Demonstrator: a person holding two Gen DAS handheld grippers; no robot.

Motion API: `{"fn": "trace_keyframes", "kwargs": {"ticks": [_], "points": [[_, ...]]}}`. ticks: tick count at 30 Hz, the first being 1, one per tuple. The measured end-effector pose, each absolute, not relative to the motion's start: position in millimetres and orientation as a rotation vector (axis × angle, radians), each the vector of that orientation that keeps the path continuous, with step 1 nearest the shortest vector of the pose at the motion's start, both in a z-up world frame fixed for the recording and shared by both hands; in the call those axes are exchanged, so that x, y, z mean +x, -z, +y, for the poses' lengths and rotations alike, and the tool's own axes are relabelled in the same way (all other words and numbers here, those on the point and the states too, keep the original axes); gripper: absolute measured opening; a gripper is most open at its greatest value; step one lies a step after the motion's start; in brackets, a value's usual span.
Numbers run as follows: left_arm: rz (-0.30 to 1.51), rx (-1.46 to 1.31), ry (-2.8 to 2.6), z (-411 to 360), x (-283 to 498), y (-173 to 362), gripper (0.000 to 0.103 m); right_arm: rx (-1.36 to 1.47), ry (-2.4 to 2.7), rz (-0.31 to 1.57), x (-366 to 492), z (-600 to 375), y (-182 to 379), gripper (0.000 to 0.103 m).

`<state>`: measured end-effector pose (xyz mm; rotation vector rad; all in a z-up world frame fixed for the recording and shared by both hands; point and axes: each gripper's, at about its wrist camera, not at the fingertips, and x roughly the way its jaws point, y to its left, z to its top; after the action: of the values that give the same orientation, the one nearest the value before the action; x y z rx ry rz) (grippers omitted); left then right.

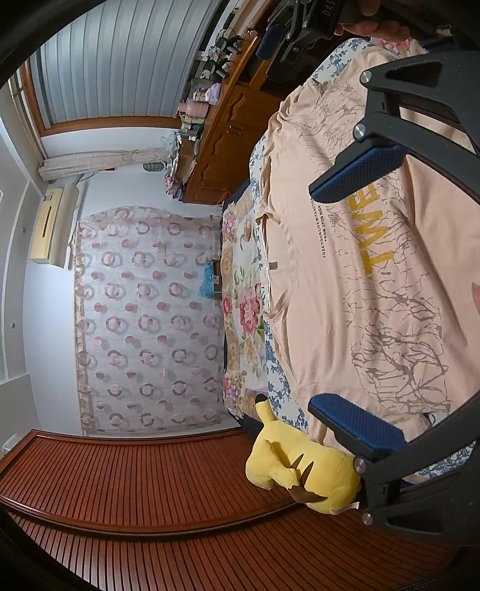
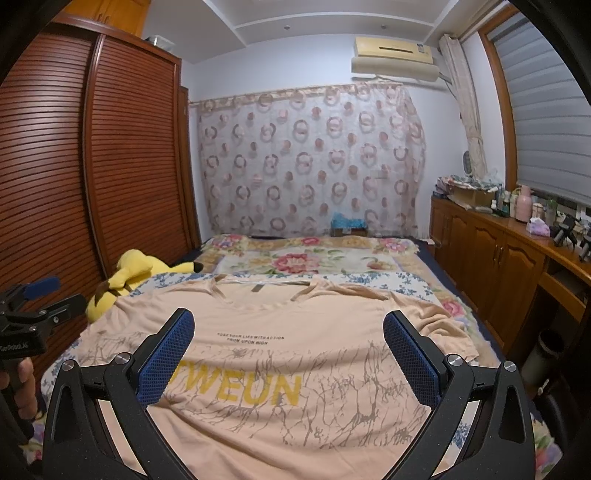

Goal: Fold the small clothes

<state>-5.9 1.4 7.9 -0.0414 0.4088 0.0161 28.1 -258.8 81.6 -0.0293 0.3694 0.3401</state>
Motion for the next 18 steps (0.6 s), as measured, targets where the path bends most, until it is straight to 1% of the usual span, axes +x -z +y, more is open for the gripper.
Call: {"fn": "trace_keyframes", "kwargs": {"ticks": [18], "points": [[0.401,-0.037,-0.018,1.1,-8.8,-12.8,0.103,-0.026,-0.341,0.371,28.5,-259.4,-81.7,0.103]]}}
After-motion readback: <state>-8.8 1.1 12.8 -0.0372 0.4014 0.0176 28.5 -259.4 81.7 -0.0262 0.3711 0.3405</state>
